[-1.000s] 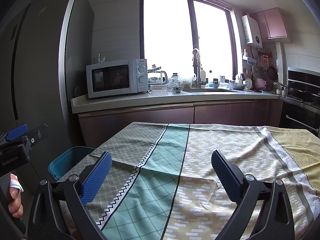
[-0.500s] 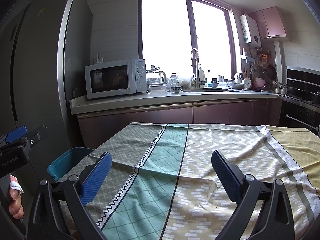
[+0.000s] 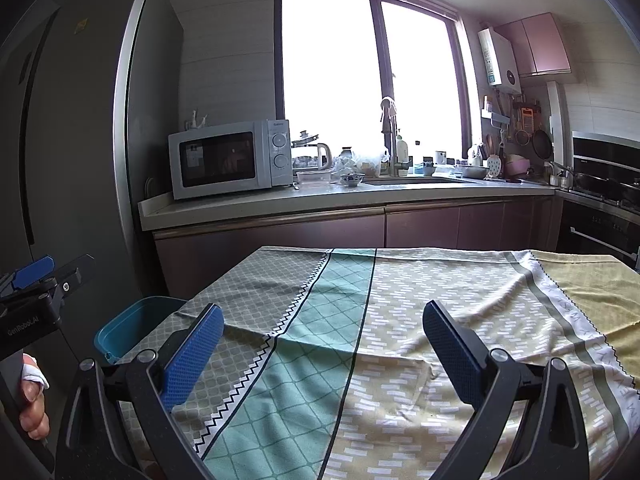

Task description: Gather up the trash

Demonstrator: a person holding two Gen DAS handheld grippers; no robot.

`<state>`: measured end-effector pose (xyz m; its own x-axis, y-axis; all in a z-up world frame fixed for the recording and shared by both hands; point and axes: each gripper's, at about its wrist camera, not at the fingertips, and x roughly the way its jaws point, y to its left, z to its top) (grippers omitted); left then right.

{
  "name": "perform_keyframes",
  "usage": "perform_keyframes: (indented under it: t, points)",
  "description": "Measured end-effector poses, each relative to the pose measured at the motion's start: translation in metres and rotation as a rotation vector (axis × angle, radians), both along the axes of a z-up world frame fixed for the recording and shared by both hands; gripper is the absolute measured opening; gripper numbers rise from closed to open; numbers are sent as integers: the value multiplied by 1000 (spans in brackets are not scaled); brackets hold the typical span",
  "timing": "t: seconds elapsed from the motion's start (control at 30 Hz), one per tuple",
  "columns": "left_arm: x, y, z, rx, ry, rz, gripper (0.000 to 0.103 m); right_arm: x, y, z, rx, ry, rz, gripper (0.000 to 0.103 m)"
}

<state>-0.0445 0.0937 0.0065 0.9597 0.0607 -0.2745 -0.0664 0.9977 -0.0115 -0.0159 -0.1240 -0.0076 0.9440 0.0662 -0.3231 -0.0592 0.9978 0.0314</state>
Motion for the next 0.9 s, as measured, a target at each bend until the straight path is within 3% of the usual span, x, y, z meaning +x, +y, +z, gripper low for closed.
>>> perform_keyframes:
  t: [0.9]
  points:
    - [4, 0, -6, 6, 5, 0, 98, 1, -3, -2, 6, 2, -3, 97]
